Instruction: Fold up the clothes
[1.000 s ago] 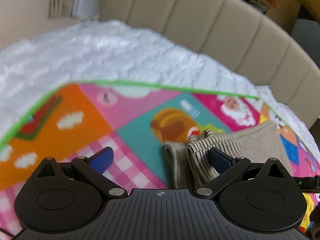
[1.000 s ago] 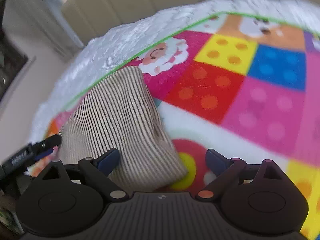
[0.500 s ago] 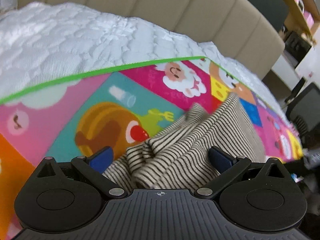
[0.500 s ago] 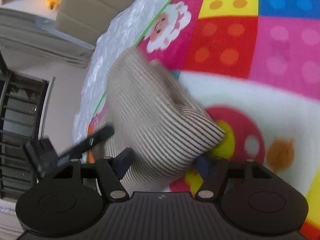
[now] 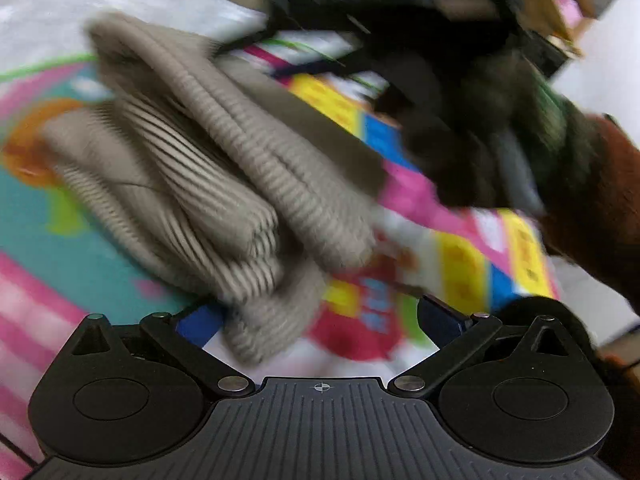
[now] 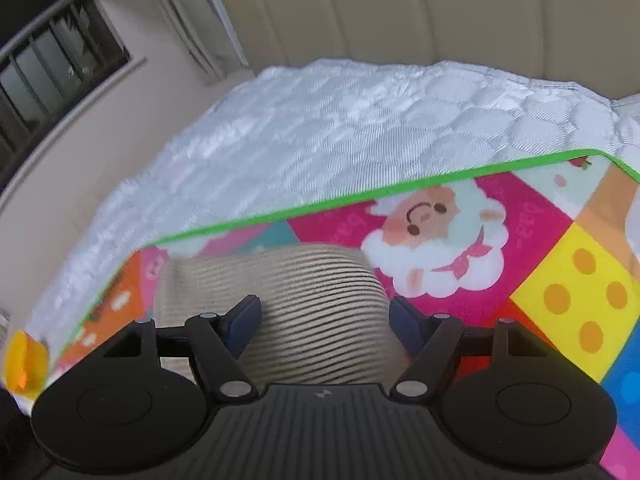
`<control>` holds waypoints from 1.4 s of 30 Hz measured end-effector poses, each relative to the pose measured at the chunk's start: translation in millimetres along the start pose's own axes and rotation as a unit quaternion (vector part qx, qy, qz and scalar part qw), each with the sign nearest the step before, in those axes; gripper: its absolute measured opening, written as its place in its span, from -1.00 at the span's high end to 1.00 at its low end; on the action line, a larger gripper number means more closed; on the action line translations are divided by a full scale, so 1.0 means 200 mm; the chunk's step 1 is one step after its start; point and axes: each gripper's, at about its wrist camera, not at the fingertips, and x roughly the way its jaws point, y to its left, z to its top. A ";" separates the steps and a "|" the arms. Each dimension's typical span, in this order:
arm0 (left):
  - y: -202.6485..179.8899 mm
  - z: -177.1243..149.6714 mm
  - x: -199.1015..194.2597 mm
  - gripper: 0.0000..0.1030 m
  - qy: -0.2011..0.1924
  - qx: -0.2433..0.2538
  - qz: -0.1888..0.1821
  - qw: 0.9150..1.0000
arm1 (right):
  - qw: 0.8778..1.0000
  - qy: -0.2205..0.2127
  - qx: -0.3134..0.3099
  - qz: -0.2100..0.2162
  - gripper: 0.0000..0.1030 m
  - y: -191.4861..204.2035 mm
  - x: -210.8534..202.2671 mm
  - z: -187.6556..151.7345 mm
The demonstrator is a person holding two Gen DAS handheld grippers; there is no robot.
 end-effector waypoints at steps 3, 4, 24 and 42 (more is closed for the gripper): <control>-0.09 -0.02 -0.02 -1.00 0.008 0.018 -0.015 1.000 | 1.000 -0.015 -0.003 -0.008 -0.57 -0.01 -0.13 -0.06; -0.08 -0.01 -0.06 -1.00 -0.003 0.011 -0.011 1.000 | 1.000 -0.018 -0.007 -0.014 -0.57 -0.01 -0.17 -0.09; 0.23 -0.03 -0.26 -0.96 -0.169 -0.274 0.259 0.911 | 0.939 -0.092 -0.293 -0.153 -0.24 0.54 -0.25 -0.69; 0.28 0.01 -0.15 -0.42 -0.159 -0.314 0.125 0.928 | 0.894 -0.131 -0.363 -0.227 -0.42 0.53 -0.20 -0.76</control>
